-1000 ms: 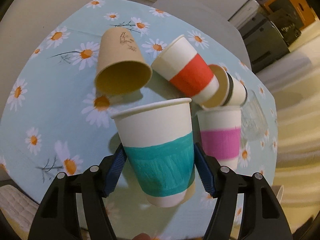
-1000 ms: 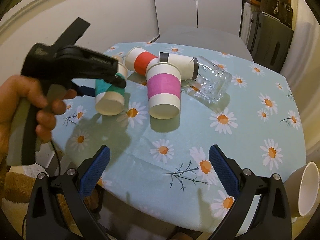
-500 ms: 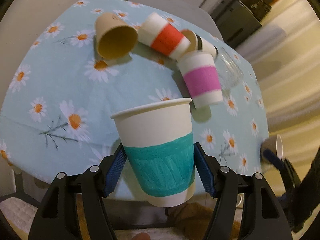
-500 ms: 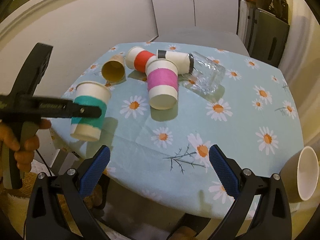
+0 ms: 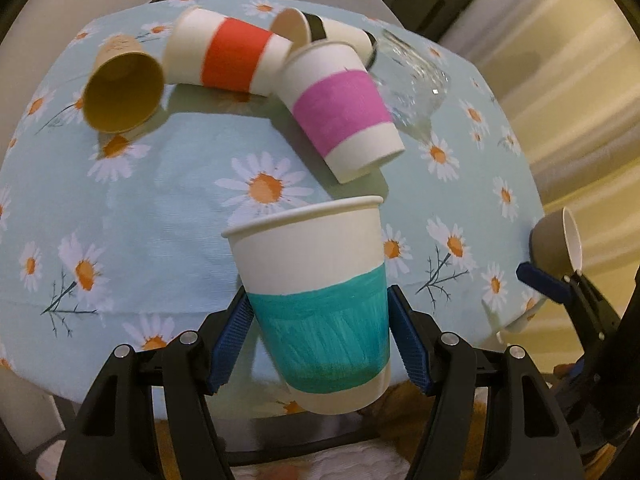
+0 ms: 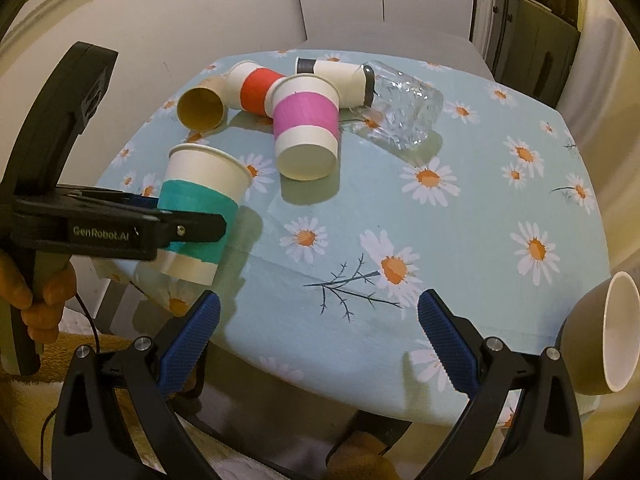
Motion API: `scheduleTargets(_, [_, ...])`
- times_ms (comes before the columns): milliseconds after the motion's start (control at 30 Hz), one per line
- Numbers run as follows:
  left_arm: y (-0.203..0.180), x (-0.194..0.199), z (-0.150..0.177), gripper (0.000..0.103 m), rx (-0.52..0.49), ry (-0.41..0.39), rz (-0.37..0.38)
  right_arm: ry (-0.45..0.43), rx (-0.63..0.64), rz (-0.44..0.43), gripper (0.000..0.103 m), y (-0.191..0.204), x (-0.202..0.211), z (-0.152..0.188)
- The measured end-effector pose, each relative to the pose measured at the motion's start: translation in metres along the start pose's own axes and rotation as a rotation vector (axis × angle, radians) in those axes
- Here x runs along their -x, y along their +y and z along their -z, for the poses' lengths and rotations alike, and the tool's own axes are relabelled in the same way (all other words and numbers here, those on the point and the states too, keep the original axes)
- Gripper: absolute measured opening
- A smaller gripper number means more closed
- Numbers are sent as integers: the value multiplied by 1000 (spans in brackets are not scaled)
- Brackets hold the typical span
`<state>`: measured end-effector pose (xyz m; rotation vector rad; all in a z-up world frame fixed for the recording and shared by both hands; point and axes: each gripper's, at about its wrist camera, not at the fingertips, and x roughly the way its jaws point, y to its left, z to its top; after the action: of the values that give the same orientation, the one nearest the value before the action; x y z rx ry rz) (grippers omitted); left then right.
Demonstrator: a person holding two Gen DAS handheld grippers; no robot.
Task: Flip cup upright
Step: 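Lift the teal-band cup with the right gripper and rotate it upright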
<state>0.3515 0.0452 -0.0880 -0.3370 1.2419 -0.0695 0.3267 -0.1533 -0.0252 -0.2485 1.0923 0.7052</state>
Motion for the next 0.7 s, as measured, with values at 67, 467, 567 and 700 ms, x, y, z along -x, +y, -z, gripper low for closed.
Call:
scheduleTargets(67, [-1, -5, -1, 66, -28, 14, -14, 8, 1, 0, 98, -1, -2, 0])
scheduleTargets(467, [-1, -1, -2, 83, -56, -7, -50, 28, 10, 8, 98, -1, -5, 3])
scheduleTargets(567, [2, 13, 0, 83, -54, -38, -40, 22, 0, 6, 98, -2, -3, 3])
scheduleTargets(700, [9, 42, 8, 83, -24, -123, 9, 8, -29, -28, 98, -1, 1, 3])
